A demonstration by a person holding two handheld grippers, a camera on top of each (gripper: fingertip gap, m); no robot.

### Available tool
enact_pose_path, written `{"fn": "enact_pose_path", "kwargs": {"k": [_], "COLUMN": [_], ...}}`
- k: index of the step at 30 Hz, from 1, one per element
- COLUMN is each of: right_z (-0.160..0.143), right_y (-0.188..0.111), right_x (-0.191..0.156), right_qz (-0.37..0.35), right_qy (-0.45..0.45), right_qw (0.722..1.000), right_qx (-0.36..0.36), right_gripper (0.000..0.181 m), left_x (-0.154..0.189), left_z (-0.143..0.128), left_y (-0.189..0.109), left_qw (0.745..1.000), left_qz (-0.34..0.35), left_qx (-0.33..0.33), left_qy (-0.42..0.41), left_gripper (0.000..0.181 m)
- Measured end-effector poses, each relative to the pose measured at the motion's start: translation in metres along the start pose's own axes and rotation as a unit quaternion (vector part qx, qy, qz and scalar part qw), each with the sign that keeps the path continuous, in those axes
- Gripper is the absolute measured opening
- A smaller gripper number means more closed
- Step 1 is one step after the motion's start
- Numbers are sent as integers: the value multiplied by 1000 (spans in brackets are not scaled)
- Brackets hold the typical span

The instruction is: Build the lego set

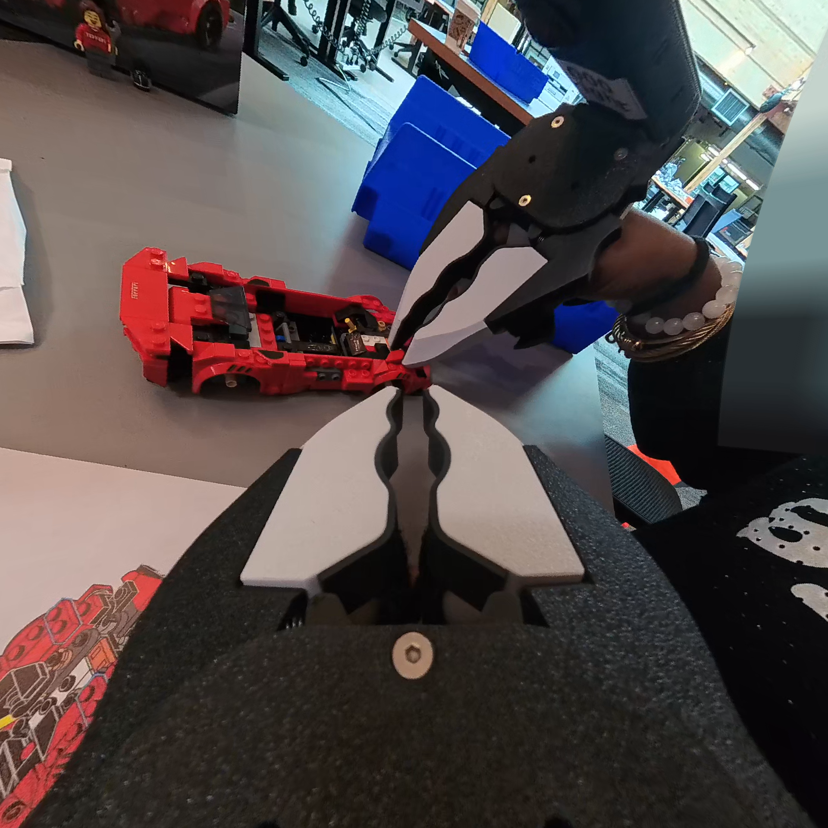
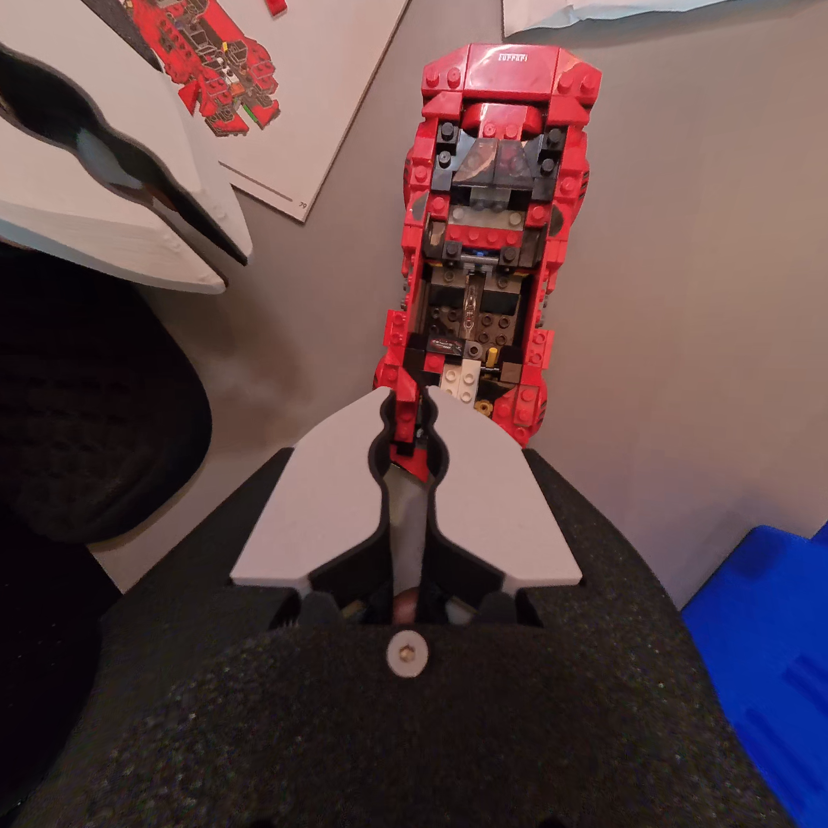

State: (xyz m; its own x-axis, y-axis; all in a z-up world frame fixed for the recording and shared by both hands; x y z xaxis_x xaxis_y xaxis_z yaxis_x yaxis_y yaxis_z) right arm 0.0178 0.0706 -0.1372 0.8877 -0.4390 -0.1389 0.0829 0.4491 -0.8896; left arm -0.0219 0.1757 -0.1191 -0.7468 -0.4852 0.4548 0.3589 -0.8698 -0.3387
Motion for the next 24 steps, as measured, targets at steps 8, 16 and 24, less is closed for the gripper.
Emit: {"fn": "enact_pose_path", "kwargs": {"k": [8,16,24], "right_z": [0,-12,-10], "right_y": [0,-12,-3], "right_x": [-1,8,1], "right_qz": [5,7,26], "right_qy": [6,18,1], "right_qw": [1000,999,999], "right_qx": [7,28,34], "right_gripper": [12,0,0], "left_x": [0,-1,0], "left_z": [0,-1,-2], "left_y": [0,0,2], "left_qw": [1000,1000,1000], "left_qz": [-1,-1,2], "left_qx": [-1,-3,-11], "left_qy": [-1,-1,5], "left_gripper": [8,8,8]}}
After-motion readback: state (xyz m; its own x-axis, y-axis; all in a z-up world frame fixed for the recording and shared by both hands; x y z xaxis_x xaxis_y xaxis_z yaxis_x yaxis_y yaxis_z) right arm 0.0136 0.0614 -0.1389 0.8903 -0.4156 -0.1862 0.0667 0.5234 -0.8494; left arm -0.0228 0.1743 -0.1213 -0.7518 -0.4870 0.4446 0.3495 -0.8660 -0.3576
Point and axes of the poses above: each gripper's, where its closed fingertips meet, y out along the fingers, z out of its top, x = y × z across the jaws, the point moved 4 cm from there along -y, back along the fingers, and after that the axes turned 4 degrees about -x, right-handed, at the moved point
